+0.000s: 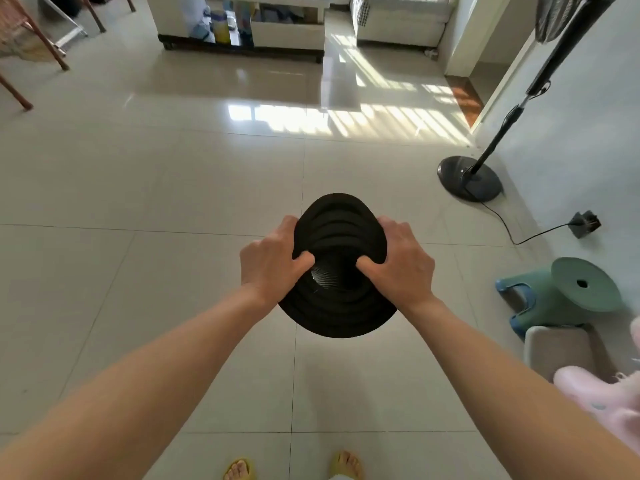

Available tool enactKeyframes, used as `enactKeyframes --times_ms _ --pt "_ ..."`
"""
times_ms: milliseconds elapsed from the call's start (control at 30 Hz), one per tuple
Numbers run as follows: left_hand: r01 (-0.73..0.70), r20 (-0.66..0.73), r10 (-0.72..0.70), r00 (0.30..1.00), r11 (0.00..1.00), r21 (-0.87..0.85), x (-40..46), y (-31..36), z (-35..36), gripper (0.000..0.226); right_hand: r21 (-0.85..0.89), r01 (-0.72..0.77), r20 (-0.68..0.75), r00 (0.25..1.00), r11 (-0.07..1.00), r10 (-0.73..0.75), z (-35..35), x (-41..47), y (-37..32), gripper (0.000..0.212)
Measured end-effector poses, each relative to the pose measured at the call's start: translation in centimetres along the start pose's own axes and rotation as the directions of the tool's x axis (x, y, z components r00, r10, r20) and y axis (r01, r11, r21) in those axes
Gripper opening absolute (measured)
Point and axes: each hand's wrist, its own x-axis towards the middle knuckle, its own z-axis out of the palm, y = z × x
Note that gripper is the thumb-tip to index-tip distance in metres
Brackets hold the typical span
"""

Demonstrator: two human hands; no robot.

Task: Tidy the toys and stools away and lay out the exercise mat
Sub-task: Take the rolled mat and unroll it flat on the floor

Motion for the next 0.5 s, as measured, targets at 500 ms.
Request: enactKeyframes --times_ms 500 --pt "-0.020 0.502 0.059 0.863 0.996 -0.083 -10.1 -11.0 25.4 0.045 -0.044 -0.279 0.371 0.887 0.959 0.275 22.2 -12.4 13.7 0.085"
